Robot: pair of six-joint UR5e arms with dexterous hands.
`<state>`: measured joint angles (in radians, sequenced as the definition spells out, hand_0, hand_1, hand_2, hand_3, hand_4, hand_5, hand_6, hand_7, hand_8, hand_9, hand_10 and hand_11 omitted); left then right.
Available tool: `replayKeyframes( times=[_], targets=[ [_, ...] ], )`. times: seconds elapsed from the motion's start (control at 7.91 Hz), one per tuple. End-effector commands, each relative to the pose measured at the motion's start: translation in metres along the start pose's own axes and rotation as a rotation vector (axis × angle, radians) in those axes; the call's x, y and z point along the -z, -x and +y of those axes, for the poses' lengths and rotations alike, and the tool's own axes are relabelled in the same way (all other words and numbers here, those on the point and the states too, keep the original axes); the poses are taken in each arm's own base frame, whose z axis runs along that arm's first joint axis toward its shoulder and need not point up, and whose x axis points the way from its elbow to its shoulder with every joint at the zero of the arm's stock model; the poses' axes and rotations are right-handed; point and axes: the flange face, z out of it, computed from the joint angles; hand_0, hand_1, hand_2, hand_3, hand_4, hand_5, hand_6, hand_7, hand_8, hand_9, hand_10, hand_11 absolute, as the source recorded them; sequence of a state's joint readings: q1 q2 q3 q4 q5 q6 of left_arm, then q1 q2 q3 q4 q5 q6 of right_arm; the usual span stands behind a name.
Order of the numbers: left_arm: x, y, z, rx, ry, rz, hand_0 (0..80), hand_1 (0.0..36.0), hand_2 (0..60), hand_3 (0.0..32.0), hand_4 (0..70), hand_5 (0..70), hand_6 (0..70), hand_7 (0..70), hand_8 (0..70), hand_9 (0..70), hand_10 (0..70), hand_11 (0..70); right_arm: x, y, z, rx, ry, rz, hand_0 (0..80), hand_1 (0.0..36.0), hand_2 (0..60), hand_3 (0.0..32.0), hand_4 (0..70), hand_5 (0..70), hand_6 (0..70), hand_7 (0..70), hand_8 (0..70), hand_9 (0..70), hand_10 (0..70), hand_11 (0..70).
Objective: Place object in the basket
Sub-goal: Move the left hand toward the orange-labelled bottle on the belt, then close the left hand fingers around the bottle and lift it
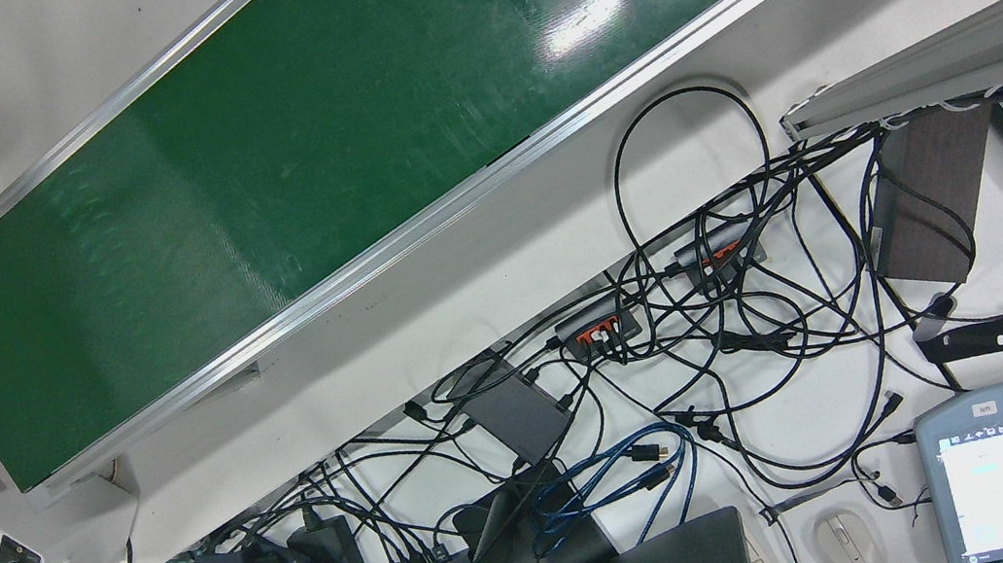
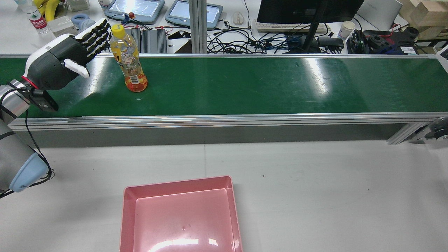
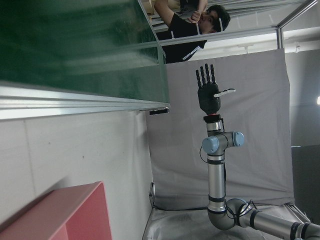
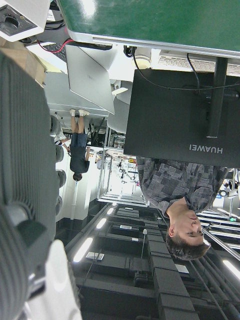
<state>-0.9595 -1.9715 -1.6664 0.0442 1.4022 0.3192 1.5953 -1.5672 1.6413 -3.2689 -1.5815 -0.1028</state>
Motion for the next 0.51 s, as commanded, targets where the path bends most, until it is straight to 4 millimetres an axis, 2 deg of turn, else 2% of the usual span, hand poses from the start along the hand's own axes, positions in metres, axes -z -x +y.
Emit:
replayKeyframes(
  times=[0.0, 0.25, 0.38],
  targets=[
    [-0.028, 0.008, 0.026, -0.036, 0.03, -0.004, 54.1, 2.9, 0.0, 0.6, 5.2, 0.0, 0.0, 0.0, 0.0, 0.0, 0.0, 0.0, 0.0, 0.0, 0.001, 0.0, 0.001, 0.0, 0.0, 0.0, 0.0, 0.0, 0.0, 0.0, 0.0, 0.0, 0.0, 0.0, 0.0, 0.0],
    [-0.033, 0.01, 0.027, -0.029, 0.045, -0.002, 55.5, 3.8, 0.0, 0.0, 6.4, 0.0, 0.0, 0.0, 0.0, 0.0, 0.0, 0.0, 0.0, 0.0, 0.001, 0.0, 0.001, 0.0, 0.0, 0.0, 0.0, 0.0, 0.0, 0.0, 0.0, 0.0, 0.0, 0.0, 0.0, 0.0],
    [-0.043, 0.014, 0.022, -0.028, 0.03, -0.011, 58.6, 5.3, 0.0, 0.0, 8.5, 4.2, 0.0, 0.0, 0.0, 0.0, 0.5, 1.6, 0.0, 0.0, 0.001, 0.0, 0.001, 0.0, 0.0, 0.0, 0.0, 0.0, 0.0, 0.0, 0.0, 0.0, 0.0, 0.0, 0.0, 0.0]
  ],
)
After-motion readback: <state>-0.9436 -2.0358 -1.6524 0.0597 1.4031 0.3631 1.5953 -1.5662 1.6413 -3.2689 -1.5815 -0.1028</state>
